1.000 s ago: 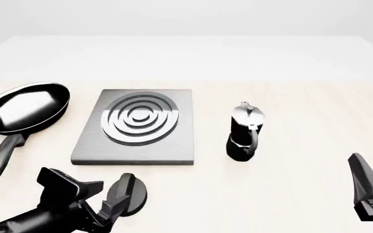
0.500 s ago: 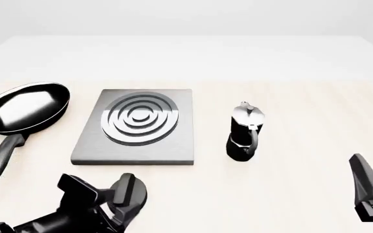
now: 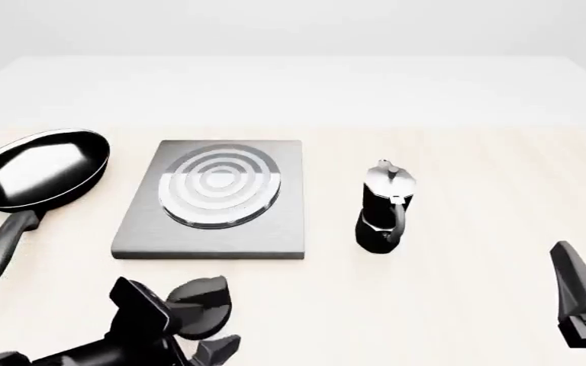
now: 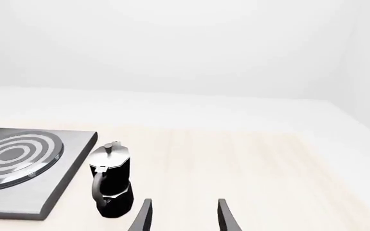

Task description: Turn on the stove and put the frying pan on it.

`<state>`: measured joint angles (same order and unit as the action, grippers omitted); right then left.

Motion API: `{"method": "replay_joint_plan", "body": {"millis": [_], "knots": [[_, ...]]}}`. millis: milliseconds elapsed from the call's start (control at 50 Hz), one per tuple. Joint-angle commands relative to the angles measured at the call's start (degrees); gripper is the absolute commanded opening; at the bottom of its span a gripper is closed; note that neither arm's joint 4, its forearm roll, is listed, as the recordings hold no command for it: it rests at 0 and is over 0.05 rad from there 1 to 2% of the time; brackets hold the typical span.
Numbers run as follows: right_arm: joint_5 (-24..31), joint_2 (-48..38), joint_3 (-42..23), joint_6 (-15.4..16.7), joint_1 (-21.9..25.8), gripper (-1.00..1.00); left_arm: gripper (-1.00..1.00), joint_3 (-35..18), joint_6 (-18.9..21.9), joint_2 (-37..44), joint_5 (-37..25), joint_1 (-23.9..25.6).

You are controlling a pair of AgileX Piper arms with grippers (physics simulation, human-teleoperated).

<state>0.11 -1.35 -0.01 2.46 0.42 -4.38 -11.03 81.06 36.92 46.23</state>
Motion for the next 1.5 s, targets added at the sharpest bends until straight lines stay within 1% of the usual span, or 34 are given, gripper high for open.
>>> {"method": "replay_joint_plan", "body": {"millis": [20, 100, 200, 300, 360, 380, 420, 560, 580, 660, 740, 780, 880, 1080, 1180, 1260, 1300, 1460, 1480, 1500], "knots": [[0.00, -0.09, 0.00, -0.05, 0.02, 1.00, 1.00, -2.52, -0.11, -6.40, -6.66, 5.42], [-0.03, -0.05, 0.00, -0.02, 0.00, 1.00, 1.00, -3.66, -0.02, -10.14, -10.38, 7.26], [-0.02, 0.06, -0.01, -0.04, -0.06, 1.00, 1.00, -4.41, 0.27, -13.54, -13.43, 8.22], [0.09, 0.28, -0.02, -0.09, -0.01, 1.00, 1.00, -5.38, 0.50, -18.87, -18.31, 9.32], [0.07, 0.35, -0.03, -0.16, 0.05, 1.00, 1.00, -6.40, 1.21, -23.31, -22.56, 9.52], [0.07, 0.35, -0.03, -0.16, 0.05, 1.00, 1.00, -6.41, 1.21, -23.38, -22.64, 9.51], [0.02, 0.37, -0.04, -0.19, 0.14, 1.00, 1.00, -7.58, 1.82, -27.30, -26.70, 9.39], [-0.07, 0.54, -0.13, -0.26, 0.42, 1.00, 1.00, -11.33, 4.29, -37.09, -37.40, 7.97], [-0.07, 0.54, -0.13, -0.26, 0.42, 1.00, 1.00, -11.34, 4.29, -37.15, -37.47, 7.96], [0.14, 0.74, -0.17, -0.27, 0.55, 1.00, 1.00, -13.02, 5.38, -41.01, -41.88, 6.66], [0.14, 0.79, -0.16, -0.35, 0.52, 1.00, 1.00, -14.78, 6.10, -45.31, -46.58, 4.47], [0.15, 0.80, -0.15, -0.36, 0.56, 1.00, 1.00, -15.09, 6.66, -45.94, -47.46, 4.03], [0.40, 1.03, -0.36, -0.41, 0.72, 1.00, 1.00, -16.71, 8.02, -49.81, -52.25, 1.12], [0.34, 1.11, -0.33, -0.37, 0.96, 1.00, 1.00, -19.17, 9.27, -55.00, -59.81, -3.92], [0.48, 1.15, -0.42, -0.34, 1.14, 1.00, 1.00, -20.19, 10.75, -57.87, -63.88, -8.70], [0.30, 1.16, -0.23, -0.35, 1.34, 1.00, 1.00, -21.14, 10.77, -60.28, -67.25, -12.81], [0.30, 1.16, -0.22, -0.34, 1.36, 1.00, 1.00, -21.23, 11.00, -60.53, -67.83, -13.53], [0.15, 1.01, -0.13, -0.31, 1.78, 1.00, 1.00, -23.46, 12.54, -63.42, -72.83, -21.14], [0.15, 1.00, -0.14, -0.33, 1.83, 1.00, 1.00, -23.72, 13.33, -63.72, -73.31, -22.55], [0.15, 1.00, -0.14, -0.33, 1.83, 1.00, 1.00, -23.73, 13.33, -63.72, -73.33, -22.55]]}}
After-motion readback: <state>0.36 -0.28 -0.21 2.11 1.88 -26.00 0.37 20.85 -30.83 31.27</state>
